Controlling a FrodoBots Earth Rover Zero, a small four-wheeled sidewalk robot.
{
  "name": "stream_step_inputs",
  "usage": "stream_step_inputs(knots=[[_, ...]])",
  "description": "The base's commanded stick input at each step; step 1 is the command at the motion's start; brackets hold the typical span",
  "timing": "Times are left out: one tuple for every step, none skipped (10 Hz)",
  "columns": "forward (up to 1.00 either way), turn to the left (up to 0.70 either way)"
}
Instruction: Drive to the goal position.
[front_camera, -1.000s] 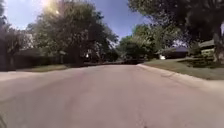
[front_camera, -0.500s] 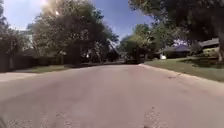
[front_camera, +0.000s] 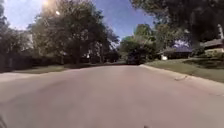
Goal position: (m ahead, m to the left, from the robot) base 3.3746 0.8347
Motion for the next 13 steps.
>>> stream_step_inputs(knots=[[0.70,0.00],[0.70,0.00],[0.70,0.00],[0.70,0.00],[0.70,0.00],[0.70,0.00],[0.70,0.00],[0.70,0.00],[0.70,0.00],[0.70,0.00],[0.70,0.00],[0.70,0.00],[0.70,0.00]])
